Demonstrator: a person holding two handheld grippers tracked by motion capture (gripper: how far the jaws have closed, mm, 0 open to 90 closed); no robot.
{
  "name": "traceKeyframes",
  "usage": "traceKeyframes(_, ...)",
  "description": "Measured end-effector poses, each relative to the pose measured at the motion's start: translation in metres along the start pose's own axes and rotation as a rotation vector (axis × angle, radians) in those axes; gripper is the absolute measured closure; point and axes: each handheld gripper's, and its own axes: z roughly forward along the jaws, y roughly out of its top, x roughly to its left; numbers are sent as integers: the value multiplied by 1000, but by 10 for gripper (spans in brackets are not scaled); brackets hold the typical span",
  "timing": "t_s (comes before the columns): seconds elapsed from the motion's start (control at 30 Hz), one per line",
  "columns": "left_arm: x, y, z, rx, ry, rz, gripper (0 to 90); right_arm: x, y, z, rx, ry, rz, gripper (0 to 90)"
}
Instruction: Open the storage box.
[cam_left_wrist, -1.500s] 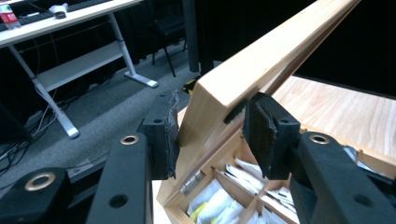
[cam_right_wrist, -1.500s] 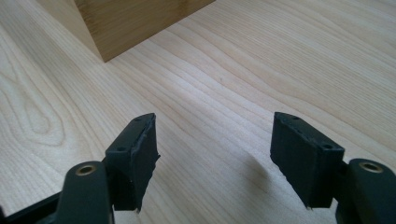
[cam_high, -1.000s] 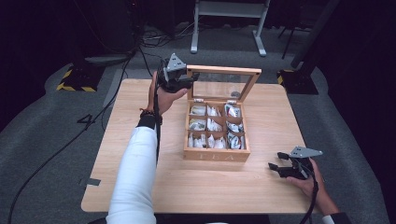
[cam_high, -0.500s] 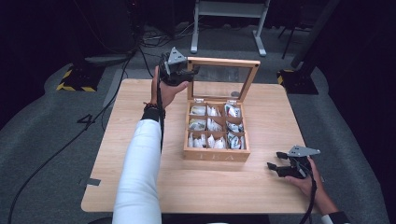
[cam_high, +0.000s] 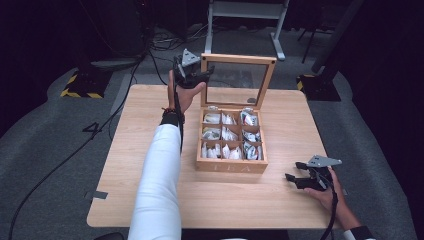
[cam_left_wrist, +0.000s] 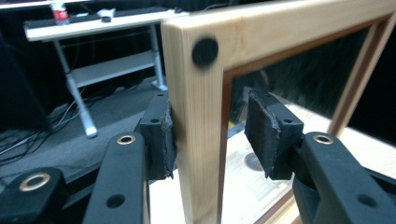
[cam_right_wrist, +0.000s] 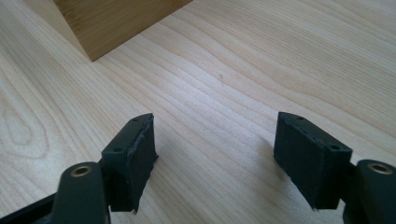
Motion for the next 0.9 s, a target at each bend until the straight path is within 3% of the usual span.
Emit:
traceKeyframes(0.07,1,-5,6,52,44,11,564,0,0,0,0,0,1,296)
traceKeyframes(0.27,1,-16,14,98,84,9,604,0,1,1,-2,-3,8,295)
traceKeyframes(0.37,1,-23,15,103,78,-6,604,1,1,1,-1,-5,7,295)
traceKeyframes(0.67,-2,-40,23,185,93,44,577,1,1,1,-1,-6,8,297)
traceKeyframes(0.9,0,-57,27,248,91,52,575,1,1,1,0,-1,6,287)
